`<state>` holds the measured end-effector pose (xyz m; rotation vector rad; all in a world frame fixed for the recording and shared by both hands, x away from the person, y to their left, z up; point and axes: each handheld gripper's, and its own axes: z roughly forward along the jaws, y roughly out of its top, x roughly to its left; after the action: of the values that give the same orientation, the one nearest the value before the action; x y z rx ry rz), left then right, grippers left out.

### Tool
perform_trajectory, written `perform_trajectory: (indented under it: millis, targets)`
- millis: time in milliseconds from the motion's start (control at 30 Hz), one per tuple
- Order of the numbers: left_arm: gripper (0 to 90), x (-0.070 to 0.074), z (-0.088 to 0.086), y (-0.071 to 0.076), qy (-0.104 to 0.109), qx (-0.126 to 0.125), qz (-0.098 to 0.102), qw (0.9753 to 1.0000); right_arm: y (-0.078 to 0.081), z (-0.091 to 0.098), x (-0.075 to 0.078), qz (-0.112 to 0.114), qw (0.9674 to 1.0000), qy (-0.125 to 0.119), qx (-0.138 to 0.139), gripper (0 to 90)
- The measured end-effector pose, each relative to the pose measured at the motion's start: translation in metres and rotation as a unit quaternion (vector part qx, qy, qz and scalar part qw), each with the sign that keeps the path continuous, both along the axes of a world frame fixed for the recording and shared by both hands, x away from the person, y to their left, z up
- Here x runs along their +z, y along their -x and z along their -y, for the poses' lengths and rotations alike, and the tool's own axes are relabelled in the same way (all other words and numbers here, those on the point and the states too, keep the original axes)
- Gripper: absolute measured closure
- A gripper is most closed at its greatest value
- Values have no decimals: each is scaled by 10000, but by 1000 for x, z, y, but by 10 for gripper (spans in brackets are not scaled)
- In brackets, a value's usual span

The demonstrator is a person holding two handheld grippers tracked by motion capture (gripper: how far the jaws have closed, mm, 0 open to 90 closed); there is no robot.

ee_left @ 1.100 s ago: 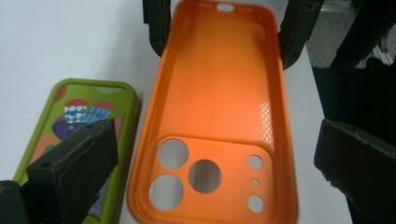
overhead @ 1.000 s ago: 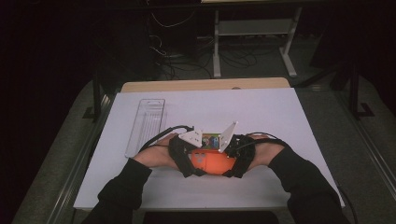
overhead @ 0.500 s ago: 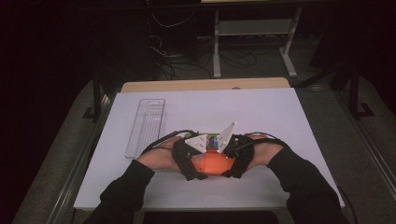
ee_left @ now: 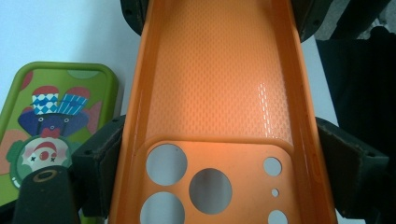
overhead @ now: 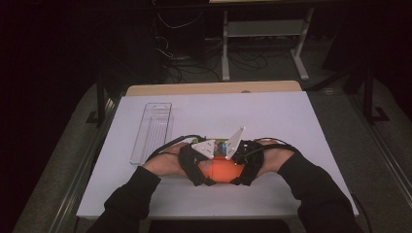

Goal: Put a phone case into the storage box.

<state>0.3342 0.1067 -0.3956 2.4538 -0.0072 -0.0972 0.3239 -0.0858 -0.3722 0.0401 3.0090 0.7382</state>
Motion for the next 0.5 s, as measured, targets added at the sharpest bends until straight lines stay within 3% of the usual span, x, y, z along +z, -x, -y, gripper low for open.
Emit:
perform_trajectory:
  millis: [133, 367, 433, 500]
  targets:
    - [158, 0, -1, -3, 21, -30, -213, 9998, -2, 1, 0, -119, 9999, -75, 18, 152]
    - [162, 1, -1, 0, -55, -69, -164, 9998, -2, 2, -2, -250, 9995, -172, 29, 134]
    - [163, 0, 0, 0, -51, -62, -128, 9999, -3, 6, 0, -257, 9991, -316, -92, 48]
    - [163, 0, 0, 0, -37, -29, -141, 9999, -4, 7, 1, -207, 9990, -370, -170, 30]
